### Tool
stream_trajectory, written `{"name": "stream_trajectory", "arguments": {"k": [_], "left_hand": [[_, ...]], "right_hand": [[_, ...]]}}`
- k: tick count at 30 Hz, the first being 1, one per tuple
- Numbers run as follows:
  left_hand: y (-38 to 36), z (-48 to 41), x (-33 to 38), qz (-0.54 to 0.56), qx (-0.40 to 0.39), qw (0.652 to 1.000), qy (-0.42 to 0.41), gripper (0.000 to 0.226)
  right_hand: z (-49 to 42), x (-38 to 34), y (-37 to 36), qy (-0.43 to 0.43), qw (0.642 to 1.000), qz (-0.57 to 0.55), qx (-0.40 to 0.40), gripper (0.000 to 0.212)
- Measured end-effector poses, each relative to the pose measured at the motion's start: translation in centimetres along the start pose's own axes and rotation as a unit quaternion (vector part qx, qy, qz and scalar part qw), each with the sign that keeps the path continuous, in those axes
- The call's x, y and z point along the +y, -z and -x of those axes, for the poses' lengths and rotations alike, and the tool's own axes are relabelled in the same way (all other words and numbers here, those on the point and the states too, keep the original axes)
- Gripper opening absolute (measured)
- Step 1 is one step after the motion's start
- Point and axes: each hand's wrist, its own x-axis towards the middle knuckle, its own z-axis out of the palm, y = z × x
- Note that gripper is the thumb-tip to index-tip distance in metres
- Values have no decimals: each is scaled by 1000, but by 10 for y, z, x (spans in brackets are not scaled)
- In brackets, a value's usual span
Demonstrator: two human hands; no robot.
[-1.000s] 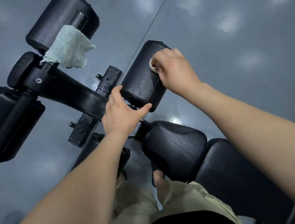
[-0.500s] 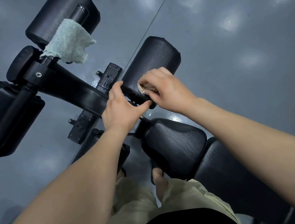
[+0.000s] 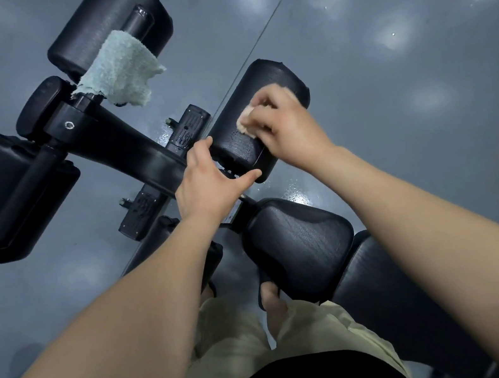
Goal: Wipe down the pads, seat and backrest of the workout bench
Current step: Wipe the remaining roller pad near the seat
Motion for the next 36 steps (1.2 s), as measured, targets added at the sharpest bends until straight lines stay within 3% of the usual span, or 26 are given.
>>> {"name": "stream_trajectory", "arguments": {"k": [5, 10, 14, 24, 30, 33, 36], "left_hand": [[1, 0, 0, 4, 2, 1000, -1, 102], [1, 1, 1, 14, 16, 1000, 2, 94], [0, -1, 1, -8, 9, 1000, 3, 107], [-4, -2, -2, -11, 2, 1000, -9, 109], [-6, -2, -1, -7, 5, 1000, -2, 98], [-5, -2, 2, 9, 15, 1000, -8, 80], [-5, -1, 2, 5, 26, 999, -19, 80]], "right_hand": [[6, -5, 0, -49, 998, 18, 19, 14], [23, -13, 0, 31, 999, -20, -35, 10], [20, -3, -1, 84, 995, -7, -57, 17], [-20, 40, 8, -70, 995, 22, 64, 24], [-28, 52, 16, -167, 985, -38, 36, 33], [-20, 54, 21, -184, 981, -59, 28, 31], [-17, 56, 24, -190, 980, -57, 32, 28]]}}
